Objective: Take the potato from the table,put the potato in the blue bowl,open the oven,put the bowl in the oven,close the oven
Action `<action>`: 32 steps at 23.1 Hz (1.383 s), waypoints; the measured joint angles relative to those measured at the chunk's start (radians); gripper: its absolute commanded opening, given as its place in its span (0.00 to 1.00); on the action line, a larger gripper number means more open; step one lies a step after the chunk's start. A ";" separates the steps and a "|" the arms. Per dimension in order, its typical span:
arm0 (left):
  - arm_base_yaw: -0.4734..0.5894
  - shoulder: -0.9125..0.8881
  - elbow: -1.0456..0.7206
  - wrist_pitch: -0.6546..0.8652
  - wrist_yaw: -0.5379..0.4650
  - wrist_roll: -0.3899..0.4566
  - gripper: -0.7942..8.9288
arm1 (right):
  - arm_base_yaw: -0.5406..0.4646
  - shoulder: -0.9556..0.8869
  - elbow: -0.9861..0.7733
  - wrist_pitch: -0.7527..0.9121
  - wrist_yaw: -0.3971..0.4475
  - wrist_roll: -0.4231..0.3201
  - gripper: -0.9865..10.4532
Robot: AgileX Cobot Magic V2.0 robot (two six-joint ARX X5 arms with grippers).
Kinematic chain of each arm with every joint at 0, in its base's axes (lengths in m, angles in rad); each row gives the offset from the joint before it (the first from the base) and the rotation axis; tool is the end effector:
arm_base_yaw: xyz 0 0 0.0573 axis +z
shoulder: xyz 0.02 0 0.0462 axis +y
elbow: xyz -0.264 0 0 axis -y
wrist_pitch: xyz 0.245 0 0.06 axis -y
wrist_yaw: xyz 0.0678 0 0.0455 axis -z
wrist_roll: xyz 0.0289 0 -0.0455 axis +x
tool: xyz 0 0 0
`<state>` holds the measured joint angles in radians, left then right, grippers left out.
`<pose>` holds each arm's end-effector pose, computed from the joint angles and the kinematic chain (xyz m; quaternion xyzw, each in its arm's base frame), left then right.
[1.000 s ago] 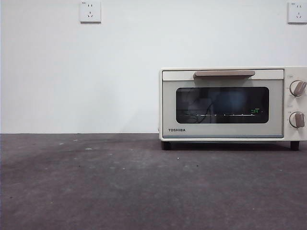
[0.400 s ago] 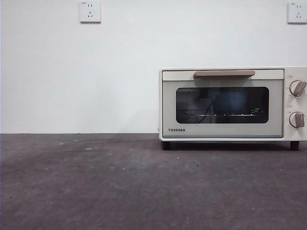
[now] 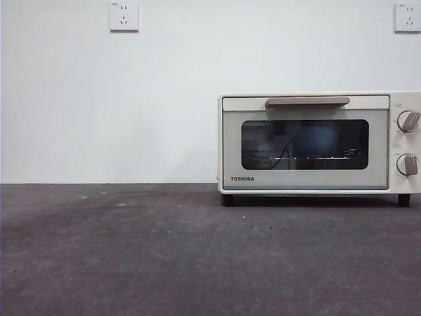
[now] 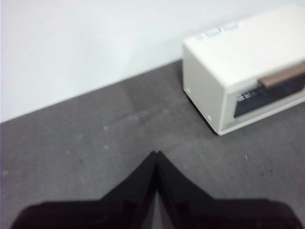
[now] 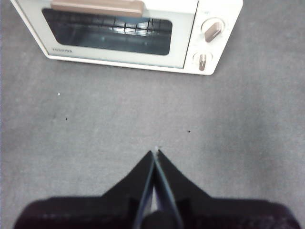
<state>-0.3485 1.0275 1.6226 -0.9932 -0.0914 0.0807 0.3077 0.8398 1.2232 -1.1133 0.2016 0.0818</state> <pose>0.1342 -0.0459 0.4791 0.0823 0.1877 -0.1333 0.9696 0.1163 0.0309 0.3833 -0.0517 0.3471 0.0354 0.9357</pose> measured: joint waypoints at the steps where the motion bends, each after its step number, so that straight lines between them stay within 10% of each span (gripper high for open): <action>1: 0.018 -0.016 -0.005 0.015 0.010 -0.002 0.08 | 0.000 0.011 0.000 0.000 0.000 0.000 0.09; 15: 0.330 -0.742 -1.304 0.859 0.159 0.016 0.08 | 0.000 0.292 0.000 0.008 0.000 0.000 0.09; 32: 0.376 -0.963 -1.604 0.911 0.120 -0.043 0.08 | 0.000 0.332 0.000 0.158 0.000 0.000 0.09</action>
<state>0.0273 0.0647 0.0181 -0.0826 0.0284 0.0380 0.3073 1.1717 1.2232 -0.9550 0.2016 0.0814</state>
